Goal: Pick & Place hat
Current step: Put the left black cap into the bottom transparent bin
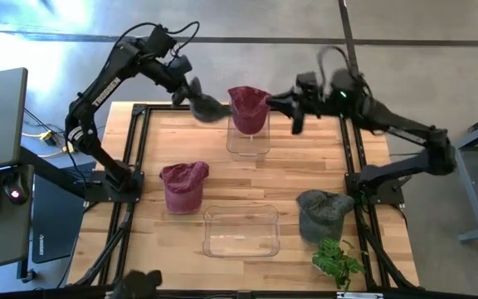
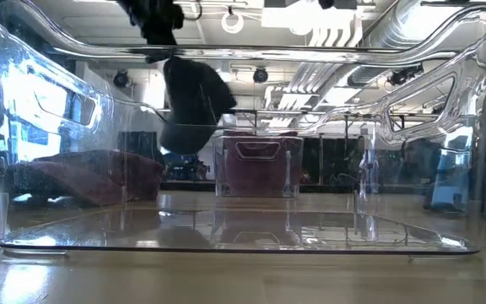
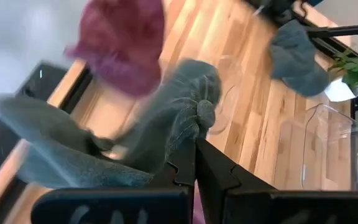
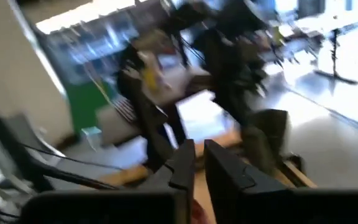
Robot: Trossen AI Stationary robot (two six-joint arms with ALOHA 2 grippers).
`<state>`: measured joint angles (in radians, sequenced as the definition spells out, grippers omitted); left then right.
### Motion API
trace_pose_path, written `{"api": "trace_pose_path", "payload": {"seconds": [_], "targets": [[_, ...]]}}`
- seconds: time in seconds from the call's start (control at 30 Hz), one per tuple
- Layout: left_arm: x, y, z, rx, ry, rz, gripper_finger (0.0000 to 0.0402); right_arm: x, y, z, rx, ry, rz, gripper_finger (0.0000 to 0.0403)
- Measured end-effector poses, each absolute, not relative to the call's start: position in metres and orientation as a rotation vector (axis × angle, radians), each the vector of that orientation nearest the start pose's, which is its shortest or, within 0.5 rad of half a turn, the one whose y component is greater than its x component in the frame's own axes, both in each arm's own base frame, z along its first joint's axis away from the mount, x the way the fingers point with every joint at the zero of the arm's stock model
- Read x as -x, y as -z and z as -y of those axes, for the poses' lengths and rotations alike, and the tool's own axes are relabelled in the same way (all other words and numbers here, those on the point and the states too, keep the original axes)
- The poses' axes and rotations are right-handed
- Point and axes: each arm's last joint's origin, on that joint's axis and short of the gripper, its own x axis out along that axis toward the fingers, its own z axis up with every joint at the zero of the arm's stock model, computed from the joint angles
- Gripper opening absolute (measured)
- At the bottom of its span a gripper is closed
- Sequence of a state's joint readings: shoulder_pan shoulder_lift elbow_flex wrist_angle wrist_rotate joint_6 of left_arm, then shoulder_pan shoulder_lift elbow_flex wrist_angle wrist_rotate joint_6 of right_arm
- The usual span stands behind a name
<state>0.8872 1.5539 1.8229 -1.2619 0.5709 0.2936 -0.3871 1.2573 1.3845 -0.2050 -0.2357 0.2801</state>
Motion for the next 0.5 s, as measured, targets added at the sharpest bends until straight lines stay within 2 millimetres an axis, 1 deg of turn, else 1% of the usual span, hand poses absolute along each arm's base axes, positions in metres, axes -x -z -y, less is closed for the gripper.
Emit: {"api": "trace_pose_path", "payload": {"seconds": [0.13,0.23,0.37,0.43,0.5], "targets": [[-0.212,-0.420,-0.200,0.337,-0.165,-0.718,0.0000,-0.272,-0.446,0.118,-0.316,0.160,-0.231,0.0096],[-0.226,-0.424,-0.192,0.304,-0.159,-0.681,0.0000,-0.290,-0.443,0.132,-0.362,0.113,-0.351,0.0149],[-0.241,-0.428,-0.180,0.255,-0.120,-0.641,0.0000,-0.314,-0.426,0.144,-0.366,0.116,-0.496,0.0210],[-0.247,-0.429,-0.174,0.238,-0.101,-0.631,0.0000,-0.325,-0.416,0.150,-0.358,0.162,-0.540,0.0227],[-0.252,-0.430,-0.169,0.223,-0.094,-0.627,0.0000,-0.333,-0.408,0.156,-0.353,0.198,-0.563,0.0234]]}}
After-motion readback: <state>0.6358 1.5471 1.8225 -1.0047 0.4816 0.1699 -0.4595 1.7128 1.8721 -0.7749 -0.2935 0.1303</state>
